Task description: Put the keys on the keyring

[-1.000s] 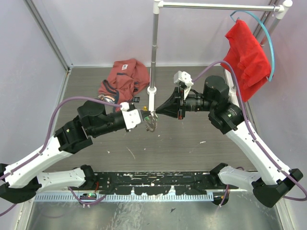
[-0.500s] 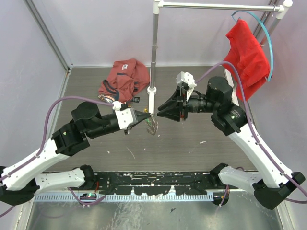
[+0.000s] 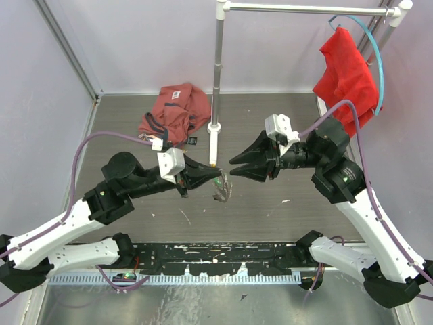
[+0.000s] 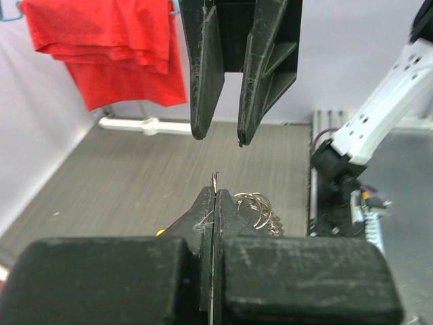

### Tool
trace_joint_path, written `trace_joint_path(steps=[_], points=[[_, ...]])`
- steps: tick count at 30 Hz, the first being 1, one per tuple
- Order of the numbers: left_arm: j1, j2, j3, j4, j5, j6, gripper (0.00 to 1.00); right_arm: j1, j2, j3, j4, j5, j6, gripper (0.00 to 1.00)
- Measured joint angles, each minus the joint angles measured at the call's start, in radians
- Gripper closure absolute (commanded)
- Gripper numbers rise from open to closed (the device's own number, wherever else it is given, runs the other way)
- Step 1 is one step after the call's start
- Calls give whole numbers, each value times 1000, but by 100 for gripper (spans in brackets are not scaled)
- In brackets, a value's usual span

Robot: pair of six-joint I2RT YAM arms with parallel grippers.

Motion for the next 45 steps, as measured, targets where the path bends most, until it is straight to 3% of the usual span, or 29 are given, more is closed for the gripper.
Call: trace_joint_path(steps=[10, 30, 36, 42, 45], points=[[-1, 0, -59, 211, 50, -178, 100, 0, -3, 0, -3, -75, -11, 66], [-1, 24, -59, 253, 110, -225, 100, 0, 2, 0, 29, -119, 27, 73], [-1, 30, -59, 257, 114, -228, 100, 0, 17, -4, 30, -130, 34, 81], [-1, 38, -59, 271, 115, -231, 100, 0, 17, -6, 33, -145, 38, 99], [-1, 39, -59, 272, 114, -231, 92, 0, 16, -6, 32, -144, 37, 99]])
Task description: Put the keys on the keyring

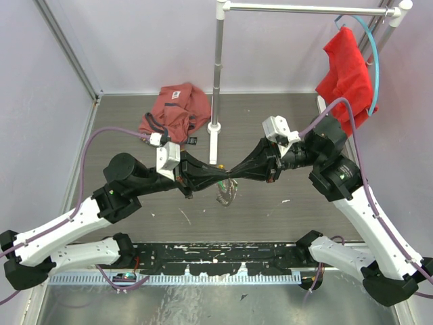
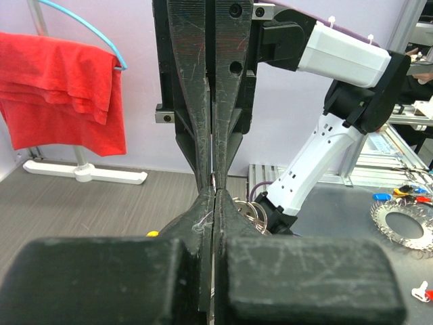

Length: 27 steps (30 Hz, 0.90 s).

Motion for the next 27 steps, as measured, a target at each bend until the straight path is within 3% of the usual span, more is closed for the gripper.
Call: trace_joint_path(steps=[3, 10, 21, 27], points=[[0, 0, 0, -5, -2, 3, 80, 0, -2, 3, -23, 9, -15, 99], [0, -17, 1, -46, -20, 37, 66, 0, 8, 76, -204, 70, -85, 99], [0, -47, 86, -302, -103, 158, 61, 9, 106, 306, -612, 277, -229, 99], [0, -53, 90, -372, -128, 188, 58, 159, 193, 430, -801, 507, -257, 99]])
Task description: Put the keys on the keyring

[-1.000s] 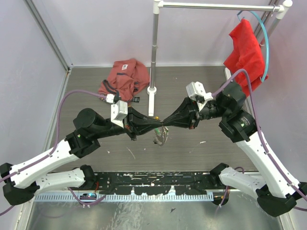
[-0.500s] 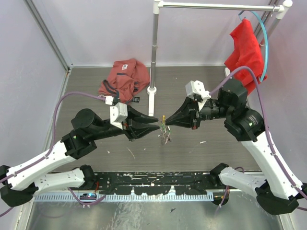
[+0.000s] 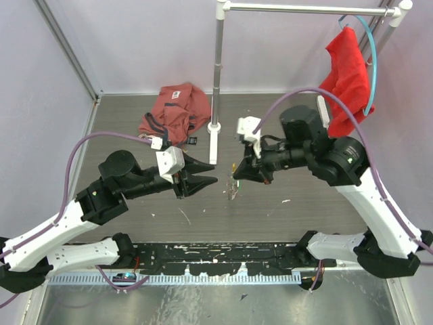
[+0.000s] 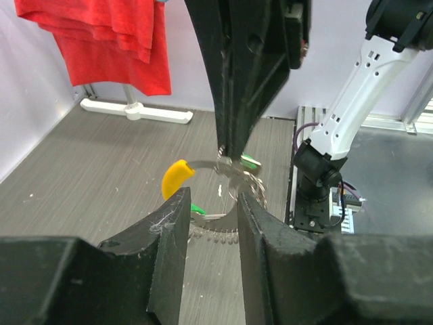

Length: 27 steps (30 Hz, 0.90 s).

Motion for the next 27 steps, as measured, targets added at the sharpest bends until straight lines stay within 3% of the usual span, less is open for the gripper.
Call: trace_joint_path(steps=[4, 10, 27], points=[[0, 3, 0, -19, 0, 6, 55, 160, 66, 53, -74, 167, 4, 99], [0, 9, 0, -37, 29, 8, 52, 279, 142, 137, -171, 317, 10, 99], [0, 91, 0, -71, 123, 29, 52, 343, 172, 196, -224, 359, 3, 99]])
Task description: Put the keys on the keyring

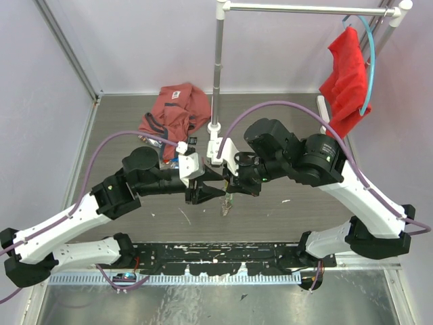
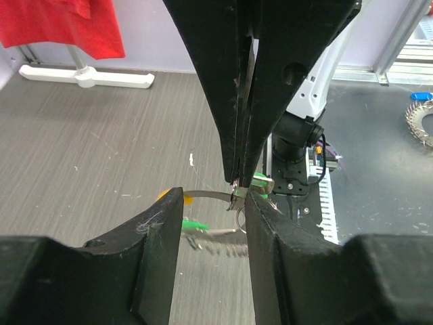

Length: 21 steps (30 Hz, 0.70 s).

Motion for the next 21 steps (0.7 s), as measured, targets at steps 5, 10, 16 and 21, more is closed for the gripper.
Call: trace_joint_path(steps=[5, 10, 16, 21], points=[[0, 8, 11, -16, 9, 6, 63, 2, 4, 0, -3, -4, -3, 99], [0, 8, 15, -20, 21, 12, 76, 3, 4, 0, 0, -8, -4, 99], [0, 8, 16, -25, 39, 10, 100, 3, 4, -3, 7, -2, -7, 99], [0, 6, 16, -26, 44, 1, 100, 3, -11, -25, 31, 4, -1, 86]])
